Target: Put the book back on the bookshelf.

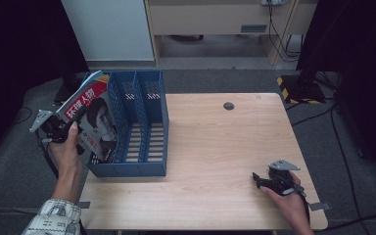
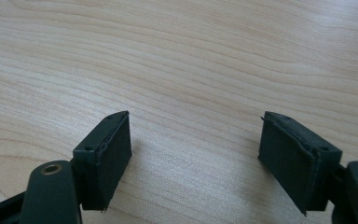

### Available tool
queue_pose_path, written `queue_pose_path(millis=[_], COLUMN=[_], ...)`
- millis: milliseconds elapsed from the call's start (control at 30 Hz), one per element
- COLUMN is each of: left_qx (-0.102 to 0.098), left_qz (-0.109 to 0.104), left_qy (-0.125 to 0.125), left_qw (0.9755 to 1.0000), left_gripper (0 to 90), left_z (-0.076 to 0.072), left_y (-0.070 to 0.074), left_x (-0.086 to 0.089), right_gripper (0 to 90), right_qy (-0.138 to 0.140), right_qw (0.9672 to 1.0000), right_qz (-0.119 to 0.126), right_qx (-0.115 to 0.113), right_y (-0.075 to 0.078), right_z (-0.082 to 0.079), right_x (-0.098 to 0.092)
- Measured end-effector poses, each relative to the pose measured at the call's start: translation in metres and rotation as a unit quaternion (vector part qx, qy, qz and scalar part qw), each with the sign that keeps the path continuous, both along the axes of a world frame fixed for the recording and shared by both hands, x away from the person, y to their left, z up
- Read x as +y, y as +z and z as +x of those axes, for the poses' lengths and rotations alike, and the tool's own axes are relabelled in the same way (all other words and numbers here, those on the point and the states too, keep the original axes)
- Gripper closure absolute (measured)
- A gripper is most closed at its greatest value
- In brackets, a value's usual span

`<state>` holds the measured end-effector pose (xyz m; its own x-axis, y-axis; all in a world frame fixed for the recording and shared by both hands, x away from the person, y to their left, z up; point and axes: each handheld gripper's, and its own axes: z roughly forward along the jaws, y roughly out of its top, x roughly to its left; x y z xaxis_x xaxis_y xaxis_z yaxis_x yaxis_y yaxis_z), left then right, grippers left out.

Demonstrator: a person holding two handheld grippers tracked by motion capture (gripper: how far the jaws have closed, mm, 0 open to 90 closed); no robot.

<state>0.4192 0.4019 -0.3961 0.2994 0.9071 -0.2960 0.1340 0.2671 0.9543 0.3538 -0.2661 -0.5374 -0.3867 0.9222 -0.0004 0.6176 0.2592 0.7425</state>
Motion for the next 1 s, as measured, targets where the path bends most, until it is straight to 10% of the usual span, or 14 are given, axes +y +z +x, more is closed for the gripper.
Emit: queue_pose_path(millis=[1000], left_qx=[0.014], left_qz=[0.008], left_qy=[0.020], left_qw=[0.9997], left_gripper=[84.2], left_z=[-0.003], left_y=[-0.011], left_x=[0.004], right_gripper=[25.4], right_qy=[0.003], right_qw=[1.0000], right_qz=[0.001], right_qx=[0.000], right_y=[0.000], right_z=[0.000], right_x=[0.000])
